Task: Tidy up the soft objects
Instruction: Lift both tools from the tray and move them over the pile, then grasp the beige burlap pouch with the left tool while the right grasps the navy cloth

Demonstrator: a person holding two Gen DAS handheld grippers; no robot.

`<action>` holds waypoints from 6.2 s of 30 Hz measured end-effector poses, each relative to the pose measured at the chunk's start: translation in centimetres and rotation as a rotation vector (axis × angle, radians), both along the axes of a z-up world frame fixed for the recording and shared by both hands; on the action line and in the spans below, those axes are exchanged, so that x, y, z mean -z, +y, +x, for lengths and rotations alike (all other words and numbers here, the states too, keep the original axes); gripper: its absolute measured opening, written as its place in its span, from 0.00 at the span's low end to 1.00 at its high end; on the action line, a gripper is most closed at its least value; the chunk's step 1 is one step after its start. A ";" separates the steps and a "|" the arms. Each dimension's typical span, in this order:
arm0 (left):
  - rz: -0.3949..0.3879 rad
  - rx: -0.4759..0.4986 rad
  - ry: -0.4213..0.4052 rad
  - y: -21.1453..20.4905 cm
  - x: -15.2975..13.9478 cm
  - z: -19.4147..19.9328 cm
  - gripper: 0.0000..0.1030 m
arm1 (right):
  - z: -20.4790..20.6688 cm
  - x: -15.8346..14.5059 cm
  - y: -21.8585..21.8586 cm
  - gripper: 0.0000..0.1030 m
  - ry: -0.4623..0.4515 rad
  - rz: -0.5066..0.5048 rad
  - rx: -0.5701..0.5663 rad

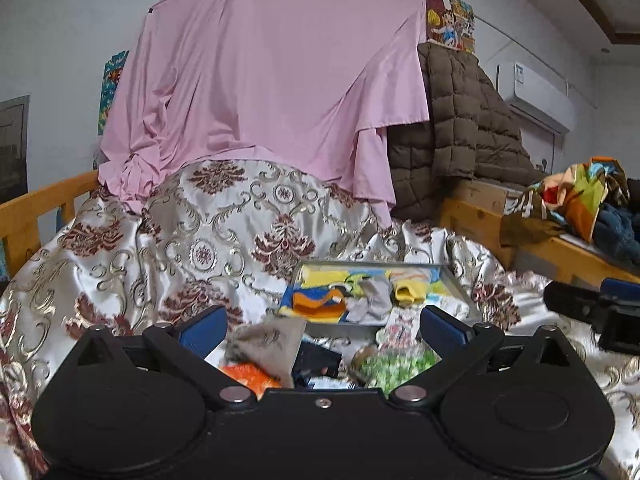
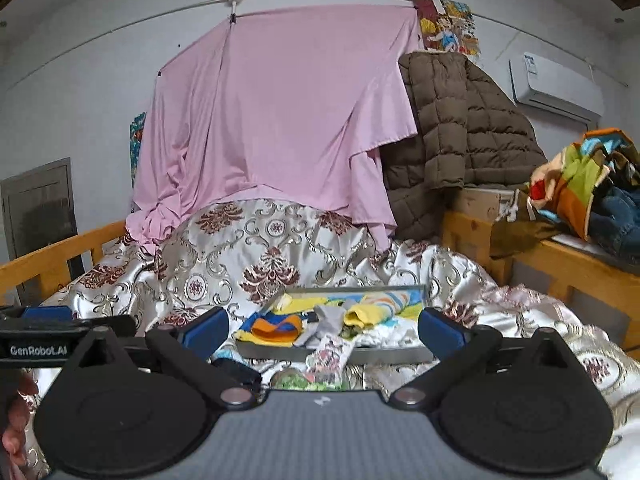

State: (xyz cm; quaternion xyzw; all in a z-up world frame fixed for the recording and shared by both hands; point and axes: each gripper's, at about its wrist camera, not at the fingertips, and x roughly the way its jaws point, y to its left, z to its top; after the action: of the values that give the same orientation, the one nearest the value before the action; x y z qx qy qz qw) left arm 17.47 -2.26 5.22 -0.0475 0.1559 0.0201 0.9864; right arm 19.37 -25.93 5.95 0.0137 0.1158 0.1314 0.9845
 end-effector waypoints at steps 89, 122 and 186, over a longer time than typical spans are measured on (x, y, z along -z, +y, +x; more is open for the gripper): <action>-0.106 -0.045 0.327 7.8 8.6 14.9 0.99 | 12.7 11.3 14.6 0.99 0.164 -0.507 -0.342; -0.401 -0.109 0.425 15.5 12.3 20.1 0.52 | 21.1 12.6 19.3 0.87 0.331 -0.359 -0.417; -0.659 -0.077 0.326 16.5 12.3 20.1 0.12 | 16.7 10.2 13.7 0.06 0.301 -0.205 -0.445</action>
State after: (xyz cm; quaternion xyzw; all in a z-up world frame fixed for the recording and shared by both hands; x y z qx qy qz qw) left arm 37.55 14.22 -7.04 -0.3647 0.3074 0.0130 0.8788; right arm 36.07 -12.21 -4.25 -0.0925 0.2734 0.3284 0.8993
